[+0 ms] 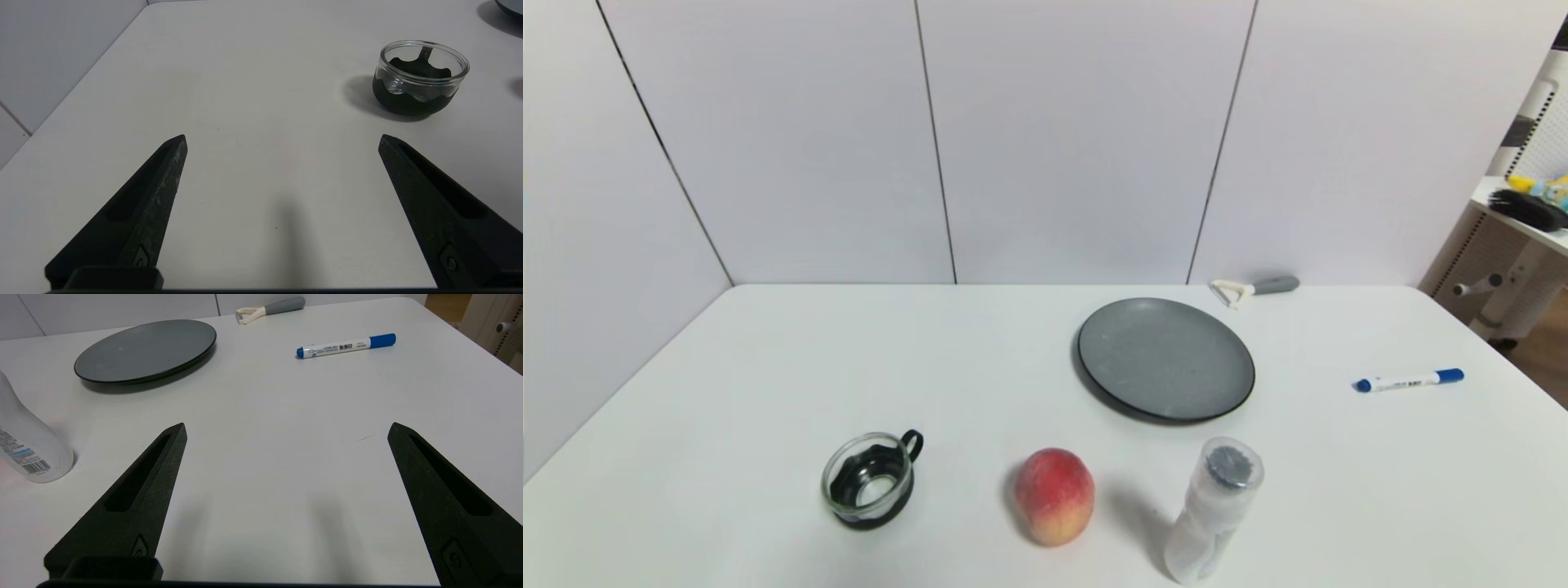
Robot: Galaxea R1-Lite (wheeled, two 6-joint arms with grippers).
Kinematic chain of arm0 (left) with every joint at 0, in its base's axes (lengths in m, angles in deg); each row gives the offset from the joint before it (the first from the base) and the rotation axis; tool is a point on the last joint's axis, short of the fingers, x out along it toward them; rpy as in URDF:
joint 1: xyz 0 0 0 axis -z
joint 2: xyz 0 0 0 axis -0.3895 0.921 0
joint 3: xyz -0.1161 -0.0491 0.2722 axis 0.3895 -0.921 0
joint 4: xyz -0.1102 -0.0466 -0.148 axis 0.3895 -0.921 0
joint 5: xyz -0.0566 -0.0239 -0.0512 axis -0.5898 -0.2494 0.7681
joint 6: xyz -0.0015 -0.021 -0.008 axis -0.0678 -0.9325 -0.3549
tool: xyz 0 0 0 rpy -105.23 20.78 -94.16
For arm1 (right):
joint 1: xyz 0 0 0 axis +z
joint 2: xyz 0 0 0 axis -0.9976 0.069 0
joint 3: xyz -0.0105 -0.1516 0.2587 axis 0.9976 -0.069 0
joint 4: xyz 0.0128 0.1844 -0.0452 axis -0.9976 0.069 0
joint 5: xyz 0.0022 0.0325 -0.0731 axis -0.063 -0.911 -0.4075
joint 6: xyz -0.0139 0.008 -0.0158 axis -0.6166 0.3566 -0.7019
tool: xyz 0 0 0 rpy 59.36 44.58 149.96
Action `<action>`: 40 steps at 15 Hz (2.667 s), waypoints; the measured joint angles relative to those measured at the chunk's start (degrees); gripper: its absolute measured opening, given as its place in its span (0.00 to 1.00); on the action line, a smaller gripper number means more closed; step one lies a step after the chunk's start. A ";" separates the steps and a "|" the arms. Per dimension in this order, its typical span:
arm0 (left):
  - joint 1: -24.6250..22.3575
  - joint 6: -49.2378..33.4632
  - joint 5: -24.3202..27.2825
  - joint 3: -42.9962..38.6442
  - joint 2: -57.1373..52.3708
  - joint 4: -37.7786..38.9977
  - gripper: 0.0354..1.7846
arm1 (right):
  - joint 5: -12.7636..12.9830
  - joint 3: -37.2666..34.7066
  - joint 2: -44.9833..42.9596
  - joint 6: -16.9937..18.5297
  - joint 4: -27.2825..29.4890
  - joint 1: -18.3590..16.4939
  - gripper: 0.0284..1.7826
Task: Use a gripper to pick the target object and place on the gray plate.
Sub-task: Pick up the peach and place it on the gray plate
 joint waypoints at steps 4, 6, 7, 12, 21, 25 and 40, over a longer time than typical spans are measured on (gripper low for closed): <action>0.00 0.02 0.00 0.00 -0.02 0.00 0.94 | 0.00 0.00 0.00 0.02 0.00 0.00 0.95; 0.00 0.00 0.00 0.00 0.00 0.00 0.94 | -0.01 0.00 0.00 0.02 0.00 0.00 0.95; 0.00 0.00 -0.02 0.00 -0.02 0.00 0.94 | -0.01 0.00 0.00 0.02 0.00 0.00 0.95; -0.04 0.35 0.11 0.00 0.00 -0.04 0.94 | -0.04 0.00 0.00 0.02 0.02 0.00 0.95; -0.37 11.72 0.96 14.41 13.97 -4.58 0.94 | -0.04 0.00 0.00 0.02 0.00 0.00 0.95; -0.23 20.86 5.08 30.45 33.26 -7.97 0.94 | -0.04 0.00 0.00 0.00 0.00 0.00 0.95; 33.72 43.72 25.55 78.12 97.54 -33.09 0.94 | -0.01 0.00 0.00 0.02 0.00 0.00 0.95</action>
